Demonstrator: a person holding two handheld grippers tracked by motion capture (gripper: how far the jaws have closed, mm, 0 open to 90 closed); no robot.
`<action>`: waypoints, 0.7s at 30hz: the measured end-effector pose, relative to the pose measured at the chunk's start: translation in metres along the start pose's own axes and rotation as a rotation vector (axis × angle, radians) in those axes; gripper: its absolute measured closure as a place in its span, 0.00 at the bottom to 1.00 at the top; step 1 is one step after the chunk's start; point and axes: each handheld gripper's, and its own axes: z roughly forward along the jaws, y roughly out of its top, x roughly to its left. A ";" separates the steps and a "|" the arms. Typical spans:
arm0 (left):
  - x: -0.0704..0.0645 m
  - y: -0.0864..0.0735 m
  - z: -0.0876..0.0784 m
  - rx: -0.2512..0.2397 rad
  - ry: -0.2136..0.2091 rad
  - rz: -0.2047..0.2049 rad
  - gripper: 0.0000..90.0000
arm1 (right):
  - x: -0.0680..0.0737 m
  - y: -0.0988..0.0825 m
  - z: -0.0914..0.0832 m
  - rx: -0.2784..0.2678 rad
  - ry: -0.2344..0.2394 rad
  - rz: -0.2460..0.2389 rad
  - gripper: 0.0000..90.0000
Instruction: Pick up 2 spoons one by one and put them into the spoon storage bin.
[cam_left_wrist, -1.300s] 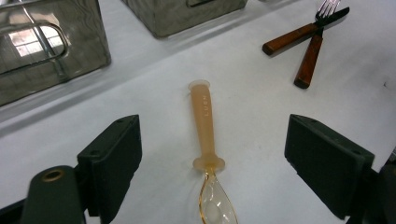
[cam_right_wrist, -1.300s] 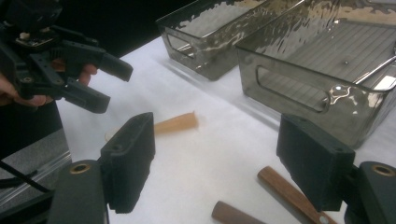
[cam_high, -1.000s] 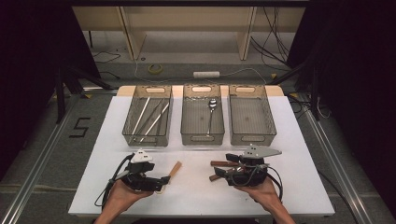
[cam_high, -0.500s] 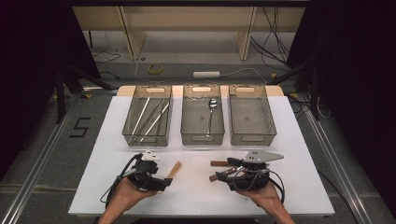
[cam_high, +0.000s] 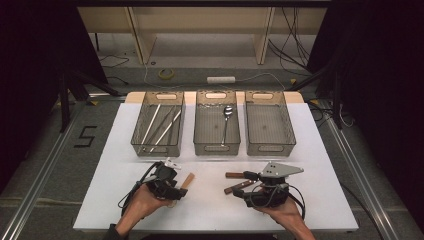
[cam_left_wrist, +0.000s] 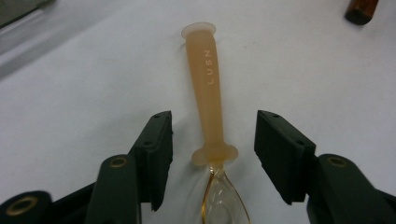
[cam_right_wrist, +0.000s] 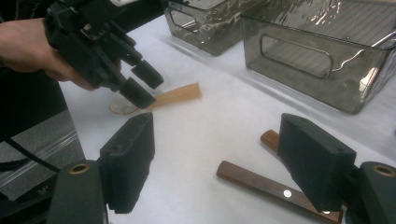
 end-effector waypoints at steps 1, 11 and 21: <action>0.000 0.000 0.001 0.009 -0.004 0.006 0.55 | 0.000 0.000 0.000 -0.001 0.002 0.000 0.32; 0.001 0.004 0.007 0.021 0.006 0.023 0.67 | 0.001 0.000 0.001 0.003 0.005 -0.005 0.32; -0.007 0.009 0.011 0.031 0.063 0.083 0.80 | 0.001 0.000 0.000 0.001 0.002 -0.008 0.32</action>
